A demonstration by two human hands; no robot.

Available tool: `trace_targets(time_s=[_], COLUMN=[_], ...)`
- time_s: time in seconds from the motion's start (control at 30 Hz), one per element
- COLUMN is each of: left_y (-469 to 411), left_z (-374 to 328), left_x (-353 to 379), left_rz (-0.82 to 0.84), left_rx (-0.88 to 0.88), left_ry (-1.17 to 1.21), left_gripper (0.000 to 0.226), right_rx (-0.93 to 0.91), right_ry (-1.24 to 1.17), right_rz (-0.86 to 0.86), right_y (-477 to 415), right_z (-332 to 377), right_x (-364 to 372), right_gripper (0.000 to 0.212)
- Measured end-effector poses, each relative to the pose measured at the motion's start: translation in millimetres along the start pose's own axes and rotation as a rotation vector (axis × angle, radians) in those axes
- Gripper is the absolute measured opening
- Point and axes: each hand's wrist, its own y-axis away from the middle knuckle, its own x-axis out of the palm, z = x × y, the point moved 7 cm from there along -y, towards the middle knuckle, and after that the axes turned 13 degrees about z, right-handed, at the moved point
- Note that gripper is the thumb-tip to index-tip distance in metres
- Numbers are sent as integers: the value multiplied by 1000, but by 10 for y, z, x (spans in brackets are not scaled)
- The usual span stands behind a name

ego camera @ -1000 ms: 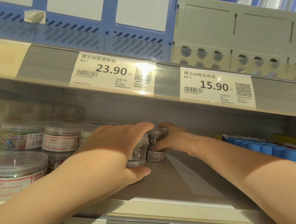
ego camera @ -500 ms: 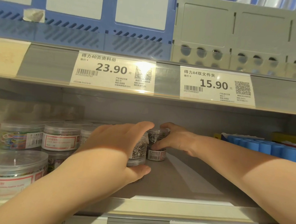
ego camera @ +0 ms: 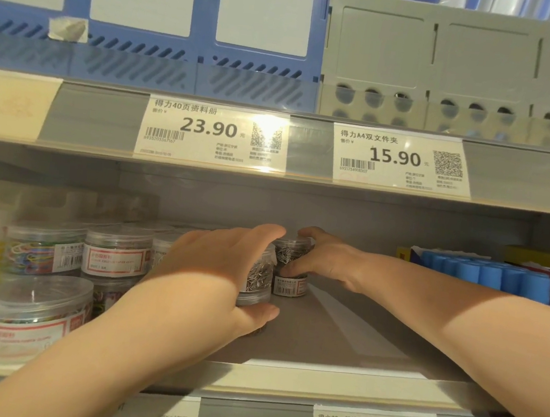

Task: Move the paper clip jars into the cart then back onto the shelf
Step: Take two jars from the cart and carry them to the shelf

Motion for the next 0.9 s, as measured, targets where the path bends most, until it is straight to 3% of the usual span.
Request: trace_targets(time_s=[0.27, 0.5, 0.6, 0.73, 0.9], left_y=[-8, 119, 277, 536, 879], left_z=[-22, -117, -264, -704, -1187], left_x=[-23, -119, -221, -357, -545], left_rz=[26, 94, 62, 26, 34], left_rx=[-26, -128, -178, -93, -24], left_ry=[14, -18, -8, -8, 5], left_gripper=[68, 63, 46, 60, 59], right_rx=[27, -49, -60, -95, -134], right_ry=[173, 266, 258, 216, 254], right_rz=[28, 70, 81, 35, -20], right_y=[281, 965, 1270, 1851, 2761], right_z=[202, 390, 394, 408, 540], right_x=[-98, -152, -145, -147, -104], right_gripper=[99, 77, 66, 56, 48])
